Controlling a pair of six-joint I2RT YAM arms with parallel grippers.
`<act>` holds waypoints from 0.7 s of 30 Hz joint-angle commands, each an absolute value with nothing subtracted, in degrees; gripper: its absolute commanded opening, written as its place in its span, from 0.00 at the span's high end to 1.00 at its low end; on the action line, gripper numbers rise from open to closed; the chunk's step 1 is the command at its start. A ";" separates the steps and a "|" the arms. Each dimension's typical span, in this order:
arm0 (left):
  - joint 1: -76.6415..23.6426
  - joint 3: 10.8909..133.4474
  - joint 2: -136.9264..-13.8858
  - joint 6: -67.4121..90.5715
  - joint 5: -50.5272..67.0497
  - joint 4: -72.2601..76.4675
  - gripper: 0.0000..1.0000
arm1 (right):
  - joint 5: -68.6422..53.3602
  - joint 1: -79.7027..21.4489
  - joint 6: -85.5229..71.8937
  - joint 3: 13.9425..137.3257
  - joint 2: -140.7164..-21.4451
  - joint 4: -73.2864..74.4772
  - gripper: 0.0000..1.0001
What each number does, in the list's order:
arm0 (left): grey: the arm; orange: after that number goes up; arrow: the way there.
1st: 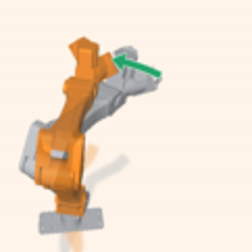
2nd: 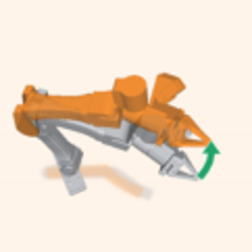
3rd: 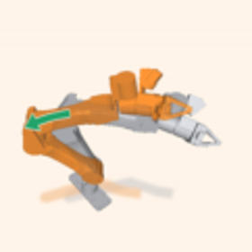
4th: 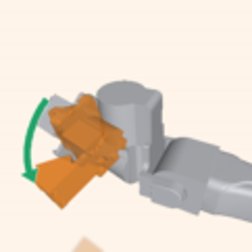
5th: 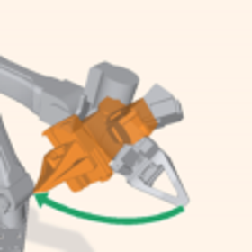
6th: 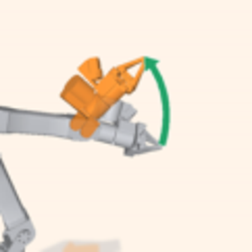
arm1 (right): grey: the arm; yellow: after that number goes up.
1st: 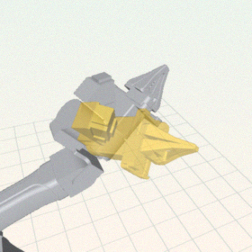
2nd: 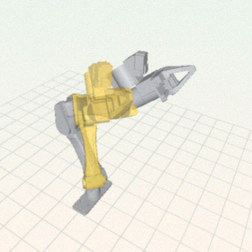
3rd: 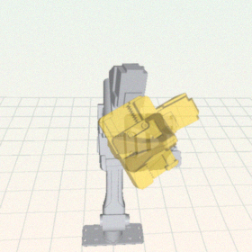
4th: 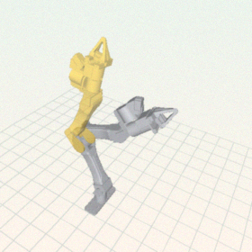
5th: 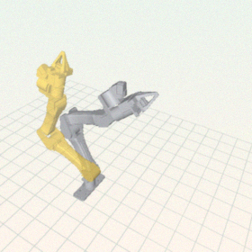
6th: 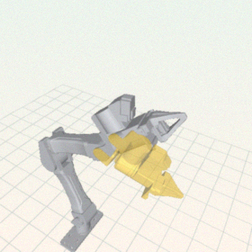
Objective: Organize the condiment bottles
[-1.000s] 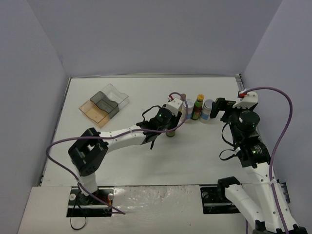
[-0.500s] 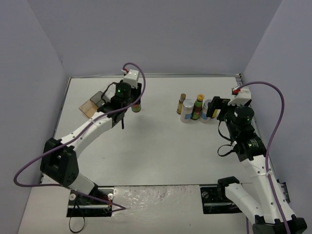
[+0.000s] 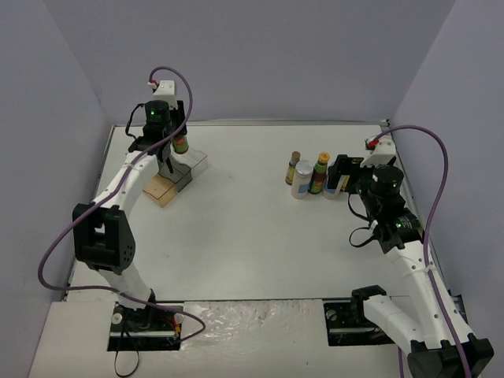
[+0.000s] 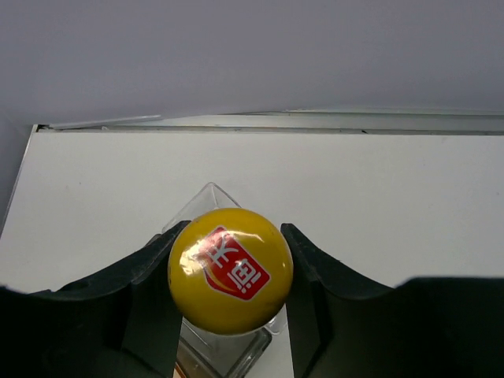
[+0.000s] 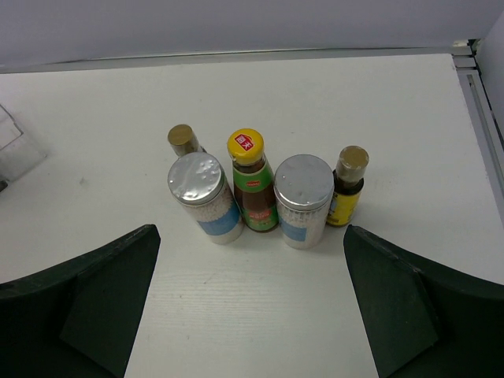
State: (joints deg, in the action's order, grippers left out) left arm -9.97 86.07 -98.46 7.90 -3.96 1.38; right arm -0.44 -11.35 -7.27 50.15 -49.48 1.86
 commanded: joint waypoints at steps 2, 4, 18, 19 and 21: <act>-7.57 96.94 -101.59 7.01 -1.83 9.49 1.00 | -1.43 -11.60 -6.77 53.06 -50.05 -3.10 0.00; -7.14 98.59 -103.45 6.78 -1.51 9.44 1.00 | -1.41 -11.55 -6.63 53.09 -50.26 -3.13 0.00; -6.22 102.41 -111.04 6.22 -2.67 11.49 1.00 | -0.51 -11.51 -6.05 52.21 -51.59 -3.16 0.00; -6.18 102.26 -111.50 6.18 -2.75 11.83 1.00 | -0.47 -11.51 -6.01 52.21 -51.78 -3.16 0.00; -6.07 102.13 -112.66 6.24 -2.81 12.64 1.00 | -0.44 -11.51 -5.98 52.29 -52.03 -3.16 0.00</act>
